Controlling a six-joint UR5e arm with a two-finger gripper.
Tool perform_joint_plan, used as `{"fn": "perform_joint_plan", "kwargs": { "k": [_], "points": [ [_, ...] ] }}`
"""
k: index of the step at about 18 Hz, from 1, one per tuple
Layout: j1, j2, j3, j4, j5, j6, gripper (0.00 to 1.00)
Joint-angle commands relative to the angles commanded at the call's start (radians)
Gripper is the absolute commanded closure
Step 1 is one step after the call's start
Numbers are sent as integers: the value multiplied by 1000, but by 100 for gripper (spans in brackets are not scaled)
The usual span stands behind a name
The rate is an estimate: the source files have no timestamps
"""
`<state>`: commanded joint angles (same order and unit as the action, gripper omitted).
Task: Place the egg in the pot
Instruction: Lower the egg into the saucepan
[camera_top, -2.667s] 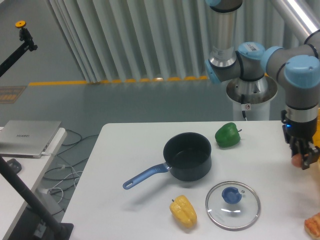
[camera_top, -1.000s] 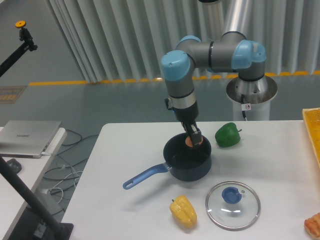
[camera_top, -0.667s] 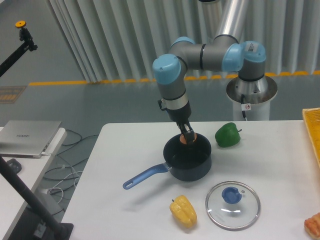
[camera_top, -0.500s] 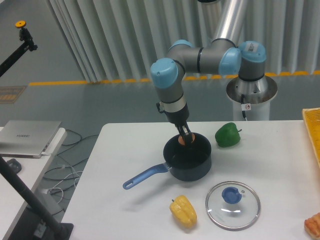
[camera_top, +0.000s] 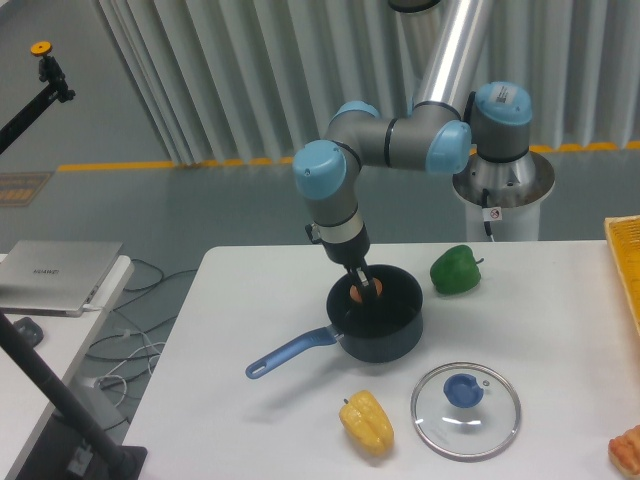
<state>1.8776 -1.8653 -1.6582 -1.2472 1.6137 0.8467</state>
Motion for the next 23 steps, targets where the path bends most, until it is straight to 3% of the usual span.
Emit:
{"fn": "perform_joint_plan", "kwargs": {
  "k": [8, 23],
  "points": [
    [6, -32, -3, 58, 2, 11, 62],
    [11, -32, -41, 69, 3, 38, 63]
  ]
}}
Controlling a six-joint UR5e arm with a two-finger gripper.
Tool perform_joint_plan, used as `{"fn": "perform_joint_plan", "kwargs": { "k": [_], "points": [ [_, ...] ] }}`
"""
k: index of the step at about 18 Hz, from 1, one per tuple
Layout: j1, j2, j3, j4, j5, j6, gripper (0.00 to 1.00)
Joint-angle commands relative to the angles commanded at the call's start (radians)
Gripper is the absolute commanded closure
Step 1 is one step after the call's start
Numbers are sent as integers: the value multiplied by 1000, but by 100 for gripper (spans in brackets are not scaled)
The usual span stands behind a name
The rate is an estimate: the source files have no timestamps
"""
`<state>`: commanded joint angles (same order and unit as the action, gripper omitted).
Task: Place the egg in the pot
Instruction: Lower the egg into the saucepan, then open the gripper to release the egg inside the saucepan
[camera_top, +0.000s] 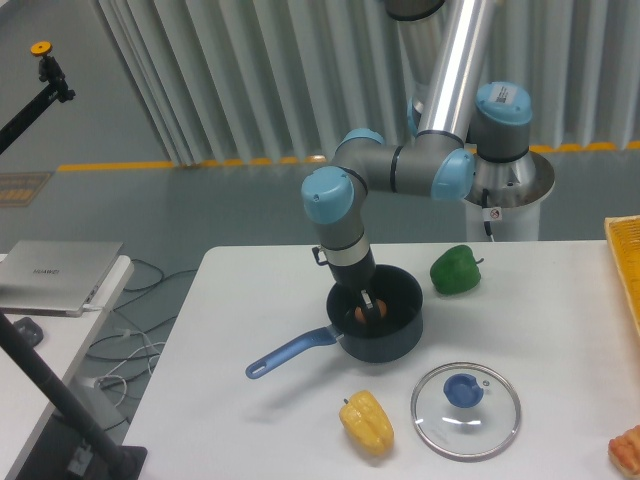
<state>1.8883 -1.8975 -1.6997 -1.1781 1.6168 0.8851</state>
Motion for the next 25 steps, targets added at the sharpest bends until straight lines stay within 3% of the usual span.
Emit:
{"fn": "perform_joint_plan", "kwargs": {
  "k": [20, 25],
  "points": [
    [-2, -9, -14, 6, 0, 0, 62],
    [-2, -11, -14, 6, 0, 0, 42]
  ]
}}
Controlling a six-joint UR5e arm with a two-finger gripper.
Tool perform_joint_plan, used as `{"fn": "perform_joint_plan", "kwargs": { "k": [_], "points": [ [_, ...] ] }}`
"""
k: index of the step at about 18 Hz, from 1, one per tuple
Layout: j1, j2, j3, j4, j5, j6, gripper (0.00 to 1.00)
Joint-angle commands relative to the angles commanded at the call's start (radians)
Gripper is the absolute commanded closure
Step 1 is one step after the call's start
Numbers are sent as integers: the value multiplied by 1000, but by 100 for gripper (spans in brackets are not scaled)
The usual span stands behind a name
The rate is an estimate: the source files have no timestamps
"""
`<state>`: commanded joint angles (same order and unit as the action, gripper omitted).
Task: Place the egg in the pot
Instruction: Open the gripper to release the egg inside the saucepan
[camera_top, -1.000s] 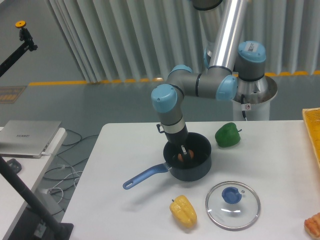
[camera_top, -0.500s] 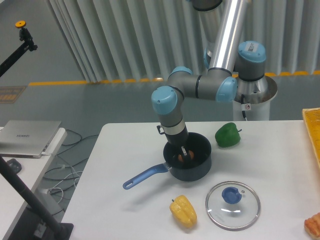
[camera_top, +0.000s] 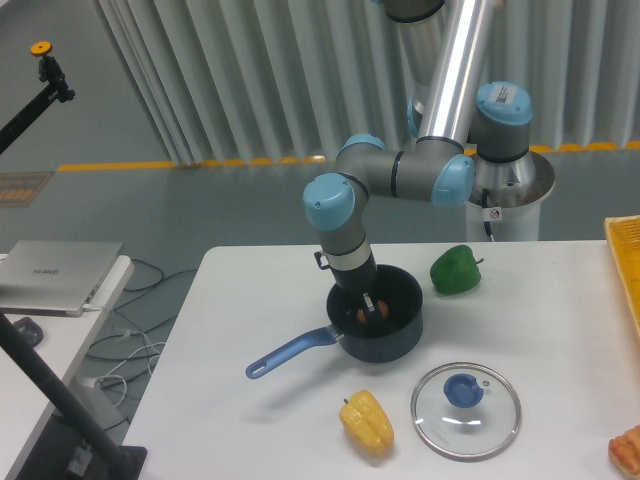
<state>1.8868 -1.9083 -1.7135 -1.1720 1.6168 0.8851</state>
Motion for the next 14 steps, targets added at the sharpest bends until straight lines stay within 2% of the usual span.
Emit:
{"fn": "perform_joint_plan", "kwargs": {
  "k": [4, 9, 14],
  "points": [
    [-2, -5, 0, 2, 2, 0, 32],
    [-3, -2, 2, 2, 8, -2, 28],
    [-5, 31, 15, 0, 8, 2, 18]
  ]
}}
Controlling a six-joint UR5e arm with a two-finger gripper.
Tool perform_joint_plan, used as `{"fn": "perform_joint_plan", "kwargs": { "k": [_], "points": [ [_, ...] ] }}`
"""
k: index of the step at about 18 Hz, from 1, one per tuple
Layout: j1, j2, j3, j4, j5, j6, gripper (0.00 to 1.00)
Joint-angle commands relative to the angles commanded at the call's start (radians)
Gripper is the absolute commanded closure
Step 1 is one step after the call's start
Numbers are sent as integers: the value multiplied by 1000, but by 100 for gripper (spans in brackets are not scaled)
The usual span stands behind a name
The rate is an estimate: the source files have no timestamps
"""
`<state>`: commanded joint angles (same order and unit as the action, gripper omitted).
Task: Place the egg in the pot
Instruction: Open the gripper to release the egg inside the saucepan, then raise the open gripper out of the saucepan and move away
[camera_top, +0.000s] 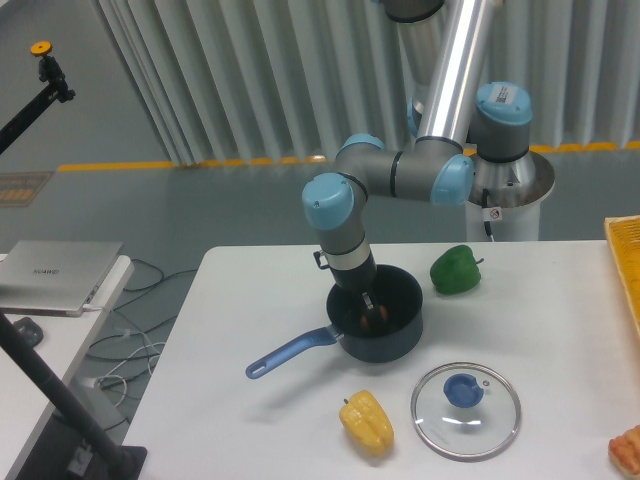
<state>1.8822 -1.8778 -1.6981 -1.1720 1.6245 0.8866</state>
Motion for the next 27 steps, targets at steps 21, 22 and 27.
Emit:
{"fn": "perform_joint_plan", "kwargs": {
  "k": [21, 22, 27],
  "points": [
    [308, 164, 49, -83, 17, 222, 6],
    [339, 163, 51, -83, 17, 247, 5],
    [468, 143, 61, -74, 12, 369, 5]
  ]
}}
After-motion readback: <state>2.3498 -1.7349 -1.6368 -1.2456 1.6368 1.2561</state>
